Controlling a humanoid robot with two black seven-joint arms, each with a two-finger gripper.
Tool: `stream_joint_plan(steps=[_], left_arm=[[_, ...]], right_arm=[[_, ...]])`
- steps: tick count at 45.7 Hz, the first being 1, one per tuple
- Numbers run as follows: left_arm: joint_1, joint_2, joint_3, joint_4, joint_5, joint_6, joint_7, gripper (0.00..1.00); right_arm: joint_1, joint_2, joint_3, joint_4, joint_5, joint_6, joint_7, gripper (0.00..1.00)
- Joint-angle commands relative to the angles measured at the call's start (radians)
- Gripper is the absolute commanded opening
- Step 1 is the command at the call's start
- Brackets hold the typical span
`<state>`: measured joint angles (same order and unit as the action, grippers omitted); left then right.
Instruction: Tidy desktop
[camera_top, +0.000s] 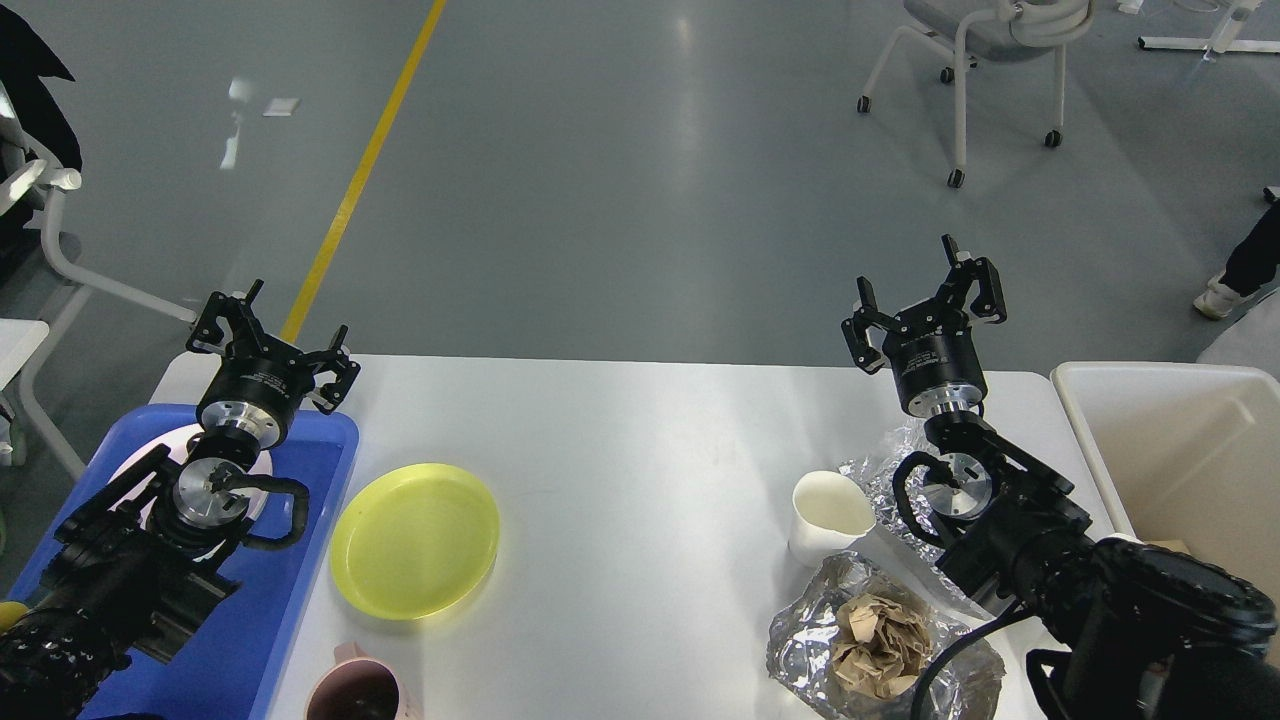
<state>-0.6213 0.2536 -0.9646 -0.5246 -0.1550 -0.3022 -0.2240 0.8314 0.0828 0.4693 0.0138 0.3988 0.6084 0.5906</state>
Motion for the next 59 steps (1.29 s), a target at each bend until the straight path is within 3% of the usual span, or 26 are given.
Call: stream_joint_plan(steps=[1,36,49,53,59], left_arm=[[0.0,-0.004,-0.002,0.0,-0.004,-0.002,-0.002,0.98],[-0.002,-0.019,-0.008,0.0,-0.003,-0.006,-0.015,0.98],[-0.093,0.001,0.033,0.002,0.009,0.067,0.002,0.98],[-0.139,0.024,0.085,0.003,0.011,0.098,0.002,0.98],[-0.221,0.068,0.28,0.003,0.012,0.107,0.003,0.98]], right_arm=[[0.0,0.0,0.0,0.0,0.0,0.001,0.0,1.0],[-0.002,0.0,0.0,0.002,0.0,0.001,0.0,1.0],[-0.002,0.0,0.0,0.002,0.0,0.001,0.0,1.0],[-0.002,0.0,0.0,0.002,0.0,0.001,0.0,1.0],[-0.002,0.0,0.002,0.002,0.0,0.002,0.0,1.0]])
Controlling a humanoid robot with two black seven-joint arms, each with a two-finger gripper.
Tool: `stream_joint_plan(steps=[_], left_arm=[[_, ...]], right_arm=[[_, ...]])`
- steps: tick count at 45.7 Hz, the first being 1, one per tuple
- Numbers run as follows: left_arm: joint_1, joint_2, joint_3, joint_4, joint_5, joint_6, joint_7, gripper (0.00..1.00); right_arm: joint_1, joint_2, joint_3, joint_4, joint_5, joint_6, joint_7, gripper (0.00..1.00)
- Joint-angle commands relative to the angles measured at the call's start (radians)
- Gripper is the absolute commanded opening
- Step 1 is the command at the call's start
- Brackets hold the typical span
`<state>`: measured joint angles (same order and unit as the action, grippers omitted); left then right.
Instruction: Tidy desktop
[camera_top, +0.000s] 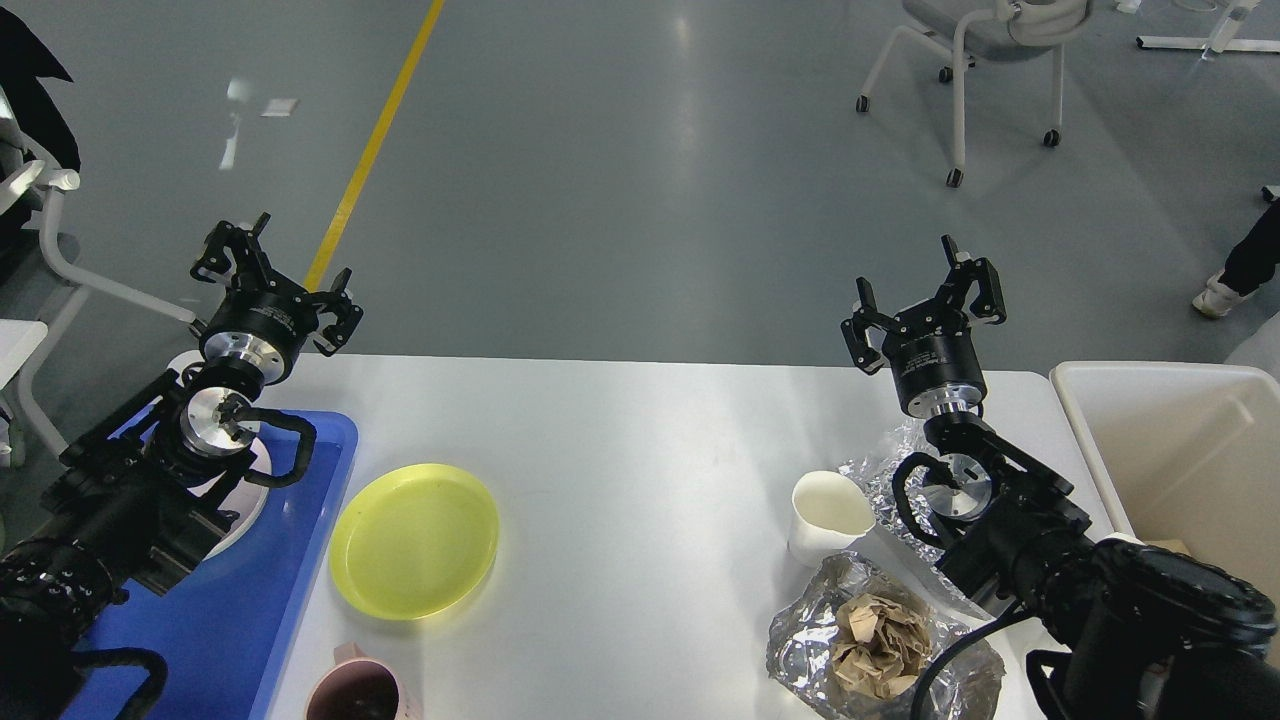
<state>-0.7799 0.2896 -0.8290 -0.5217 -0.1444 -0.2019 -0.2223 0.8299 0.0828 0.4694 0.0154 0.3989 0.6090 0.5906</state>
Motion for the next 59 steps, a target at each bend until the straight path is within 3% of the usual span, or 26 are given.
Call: stream_joint_plan(steps=[1,9,25,34,49,59], left_arm=[[-0.076,0.033,0.174,0.0,0.002,0.007,0.001,0.98],[-0.183,0.039,0.373,0.002,0.019,0.009,0.001,0.98],[-0.469,0.051,0.904,0.002,0.1,-0.001,0.003,0.98],[-0.594,0.074,0.961,0.002,0.101,-0.002,0.003,0.98],[-0.66,0.14,0.992,0.002,0.134,-0.004,0.003,0.98],[-0.728,0.125,1.297,0.0,0.175,-0.025,0.003,0.98]], right_arm=[[0.002,0.0,0.002,0.0,0.0,0.002,0.0,1.0],[0.0,0.0,0.002,0.0,0.0,0.005,0.0,1.0],[0.0,0.0,0.002,0.0,0.0,0.005,0.0,1.0],[0.0,0.0,0.002,0.0,0.0,0.005,0.0,1.0],[0.0,0.0,0.002,0.0,0.0,0.005,0.0,1.0],[0.0,0.0,0.002,0.0,0.0,0.005,0.0,1.0]])
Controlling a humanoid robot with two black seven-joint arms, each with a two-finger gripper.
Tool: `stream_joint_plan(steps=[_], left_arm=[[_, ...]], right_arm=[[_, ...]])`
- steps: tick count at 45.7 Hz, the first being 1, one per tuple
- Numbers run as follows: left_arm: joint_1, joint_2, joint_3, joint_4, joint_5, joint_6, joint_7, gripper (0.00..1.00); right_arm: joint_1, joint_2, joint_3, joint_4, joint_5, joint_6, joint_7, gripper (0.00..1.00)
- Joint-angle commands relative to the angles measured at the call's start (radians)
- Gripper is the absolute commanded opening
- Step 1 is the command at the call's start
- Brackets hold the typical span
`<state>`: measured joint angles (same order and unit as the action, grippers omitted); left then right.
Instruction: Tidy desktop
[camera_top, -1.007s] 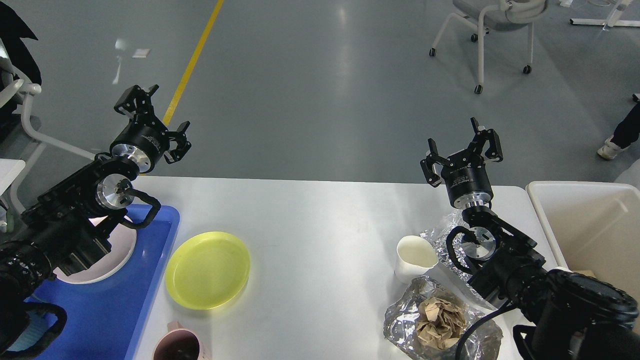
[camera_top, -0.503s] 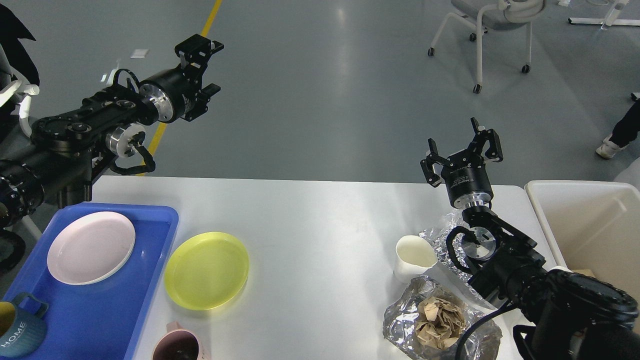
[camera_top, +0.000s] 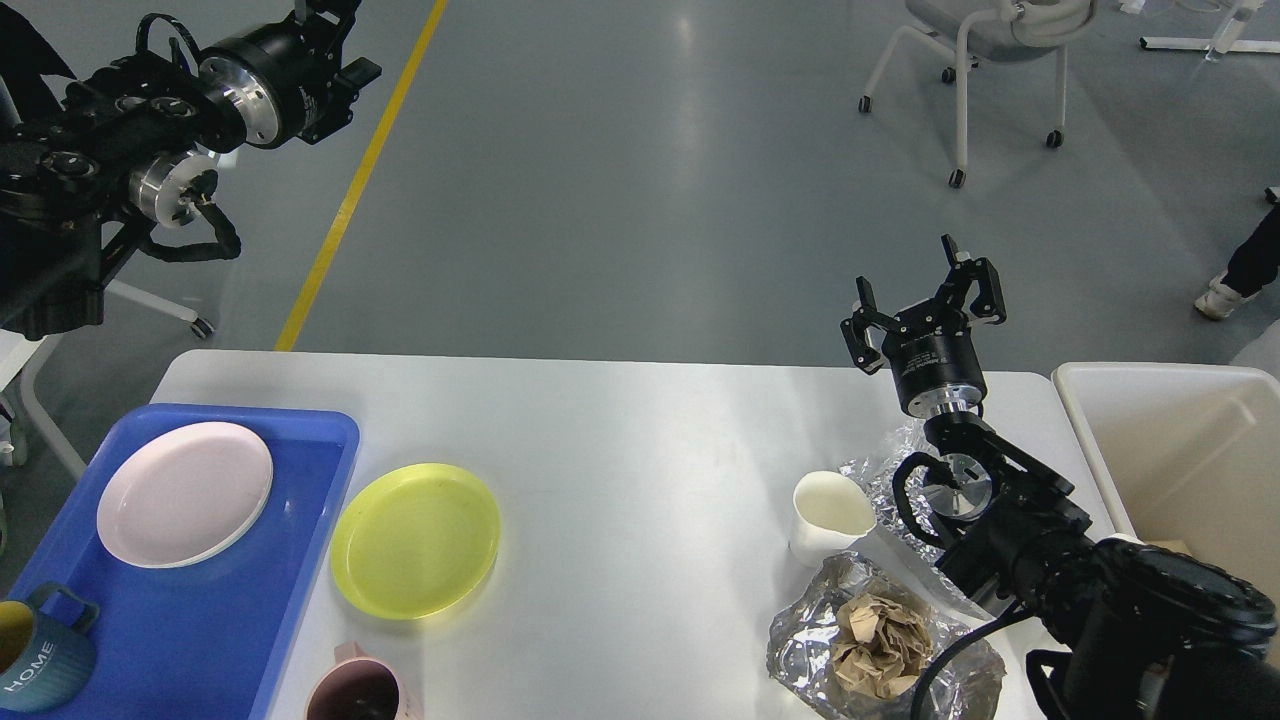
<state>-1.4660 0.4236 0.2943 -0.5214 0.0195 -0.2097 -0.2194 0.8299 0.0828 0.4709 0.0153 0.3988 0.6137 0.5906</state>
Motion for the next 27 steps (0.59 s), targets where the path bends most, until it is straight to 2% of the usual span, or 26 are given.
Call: stream_joint_plan(steps=[1,6,13,17,20,22,27], left_arm=[[-0.053,-0.011,0.212,-0.002,0.011,-0.023,0.0,0.98],[-0.12,-0.012,0.362,-0.012,0.011,-0.083,-0.002,0.98],[-0.188,-0.011,0.483,-0.019,0.011,-0.221,-0.002,0.98],[-0.206,-0.011,0.597,-0.051,0.011,-0.296,-0.002,0.98],[-0.229,-0.012,0.731,-0.126,0.01,-0.336,-0.002,0.98],[-0.269,-0.023,0.866,-0.231,0.01,-0.356,-0.002,0.98],[-0.327,-0.04,1.006,-0.403,0.008,-0.372,-0.002,0.98]], right_arm=[[0.0,0.0,0.0,0.0,0.0,0.0,0.0,1.0],[0.002,0.002,0.002,0.0,0.0,0.0,0.0,1.0],[0.002,0.0,0.002,0.002,0.0,0.0,0.0,1.0],[0.002,0.002,0.002,0.0,0.0,0.0,0.0,1.0],[0.002,0.002,0.002,0.002,0.0,0.0,0.0,1.0],[0.002,0.0,0.0,0.002,0.0,0.0,0.0,1.0],[0.002,0.002,0.0,0.0,0.0,0.0,0.0,1.0]])
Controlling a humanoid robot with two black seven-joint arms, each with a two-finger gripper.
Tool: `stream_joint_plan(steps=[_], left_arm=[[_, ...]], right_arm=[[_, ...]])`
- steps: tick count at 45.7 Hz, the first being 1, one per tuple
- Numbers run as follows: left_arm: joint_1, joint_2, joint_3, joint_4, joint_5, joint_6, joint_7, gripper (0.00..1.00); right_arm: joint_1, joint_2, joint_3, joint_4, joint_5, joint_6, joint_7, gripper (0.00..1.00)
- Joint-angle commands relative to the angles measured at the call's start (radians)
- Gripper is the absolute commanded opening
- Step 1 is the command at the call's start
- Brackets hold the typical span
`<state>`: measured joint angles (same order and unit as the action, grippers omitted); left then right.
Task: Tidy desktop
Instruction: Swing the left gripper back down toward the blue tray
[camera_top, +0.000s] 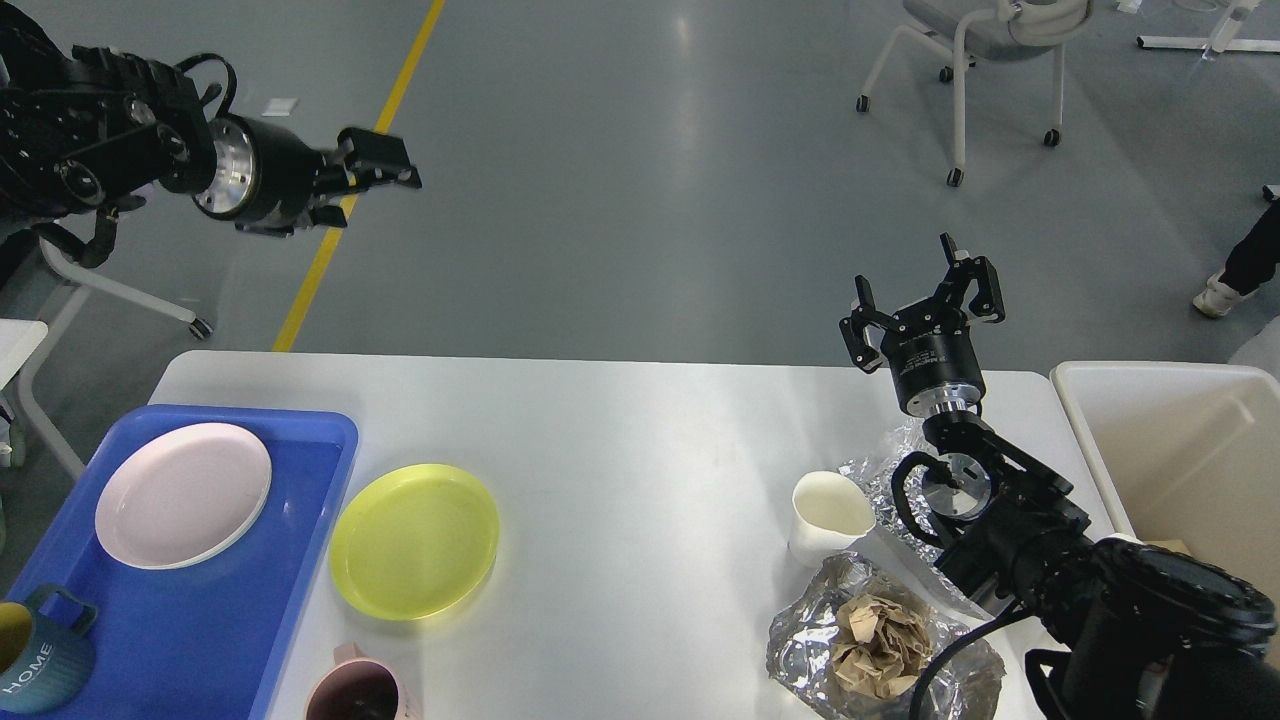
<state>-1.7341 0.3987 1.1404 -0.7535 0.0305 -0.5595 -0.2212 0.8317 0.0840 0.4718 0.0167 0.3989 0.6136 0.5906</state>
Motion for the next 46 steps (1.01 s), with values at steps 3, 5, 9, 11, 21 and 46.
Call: stream_joint_plan(steps=[3,5,9,11,21,46], left_arm=[[-0.071,-0.015,0.168,-0.191,-0.003,-0.022,0.0,0.98],[-0.087,-0.017,0.168,-0.196,-0.003,-0.022,0.0,0.98],[-0.117,-0.038,0.165,-0.204,-0.003,-0.022,-0.001,0.98],[-0.12,-0.044,0.167,-0.205,-0.003,-0.022,-0.001,0.98],[-0.124,-0.098,0.18,-0.207,-0.006,-0.022,-0.004,0.98],[-0.124,-0.166,0.24,-0.207,-0.006,-0.022,-0.001,0.98]], right_arm=[[0.0,0.0,-0.001,0.0,0.0,0.0,0.0,1.0],[0.0,0.0,-0.001,-0.001,0.0,0.0,0.0,1.0],[0.0,0.0,-0.001,0.0,0.0,0.0,0.0,1.0],[0.0,-0.001,-0.001,-0.001,0.0,0.0,0.0,1.0],[0.0,0.0,-0.001,0.0,0.0,0.0,0.0,1.0],[0.0,0.0,-0.001,-0.001,0.0,0.0,0.0,1.0]])
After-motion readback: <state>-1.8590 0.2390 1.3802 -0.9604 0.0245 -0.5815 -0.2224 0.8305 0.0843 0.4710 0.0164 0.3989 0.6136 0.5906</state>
